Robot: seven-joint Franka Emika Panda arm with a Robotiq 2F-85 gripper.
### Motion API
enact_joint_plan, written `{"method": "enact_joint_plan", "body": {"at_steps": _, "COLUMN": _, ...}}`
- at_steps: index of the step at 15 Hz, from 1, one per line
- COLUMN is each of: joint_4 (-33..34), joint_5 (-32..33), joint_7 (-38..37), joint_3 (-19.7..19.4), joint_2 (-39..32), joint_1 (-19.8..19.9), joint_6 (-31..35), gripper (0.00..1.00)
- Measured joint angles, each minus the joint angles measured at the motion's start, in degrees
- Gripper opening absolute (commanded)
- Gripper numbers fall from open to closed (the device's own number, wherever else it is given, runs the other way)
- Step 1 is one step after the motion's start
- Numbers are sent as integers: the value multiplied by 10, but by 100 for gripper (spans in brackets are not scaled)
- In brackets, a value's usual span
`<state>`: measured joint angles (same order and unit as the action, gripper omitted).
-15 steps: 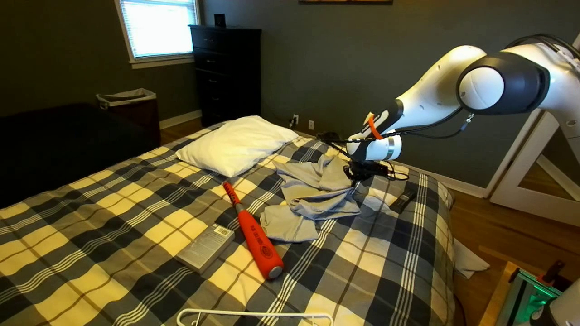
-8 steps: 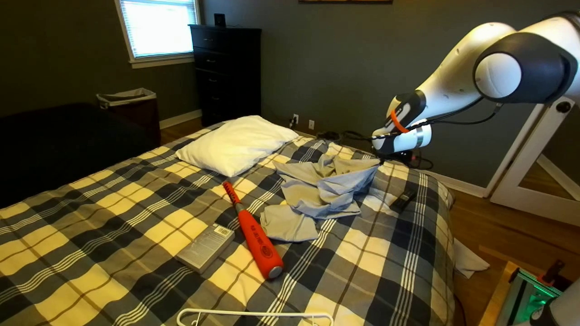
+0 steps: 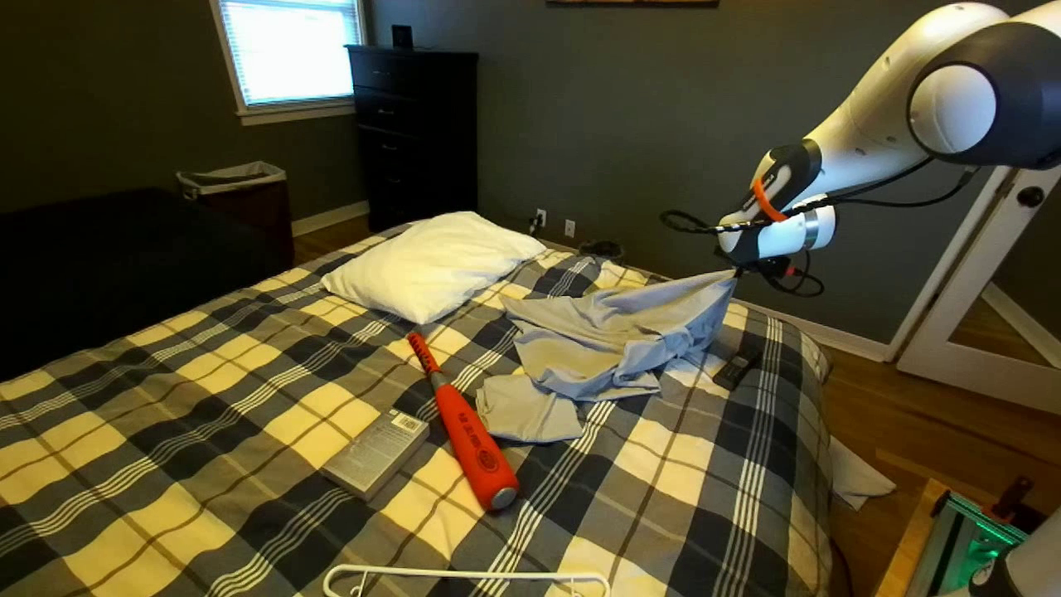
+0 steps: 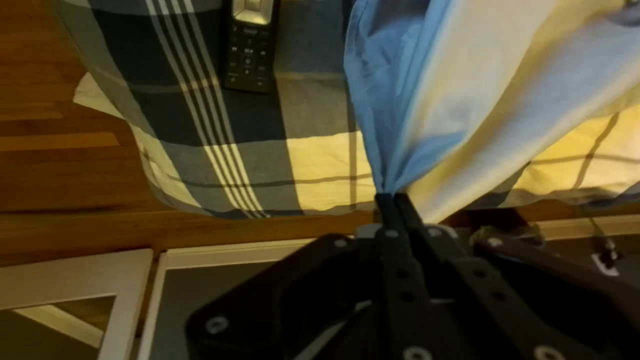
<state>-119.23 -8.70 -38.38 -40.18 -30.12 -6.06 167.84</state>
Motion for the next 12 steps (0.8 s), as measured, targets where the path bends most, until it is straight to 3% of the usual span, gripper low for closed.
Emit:
{"method": "enact_joint_plan", "body": {"at_steps": 6, "joint_4": -9, "joint_5": 1, "joint_7": -107, "joint_3": -119, "joint_2": -4, "joint_1": -18, "joint_6": -10, "gripper": 0}}
{"method": "enact_joint_plan", "body": {"at_steps": 7, "joint_4": -9, "joint_5": 1, "joint_7": -128, "joint_3": -139, "joint_2": -5, "joint_1": -25, "joint_6": -23, "gripper": 26}}
{"method": "enact_joint_plan", "body": {"at_steps": 9, "joint_4": -8, "joint_5": 1, "joint_7": -168, "joint_3": -166, "joint_2": -9, "joint_1": -36, "joint_6": -46, "gripper": 32}}
{"method": "enact_joint_plan", "body": {"at_steps": 12, "joint_4": -1, "joint_5": 3, "joint_7": -212, "joint_3": -175, "joint_2": -19, "joint_1": -42, "joint_6": -53, "gripper": 56}}
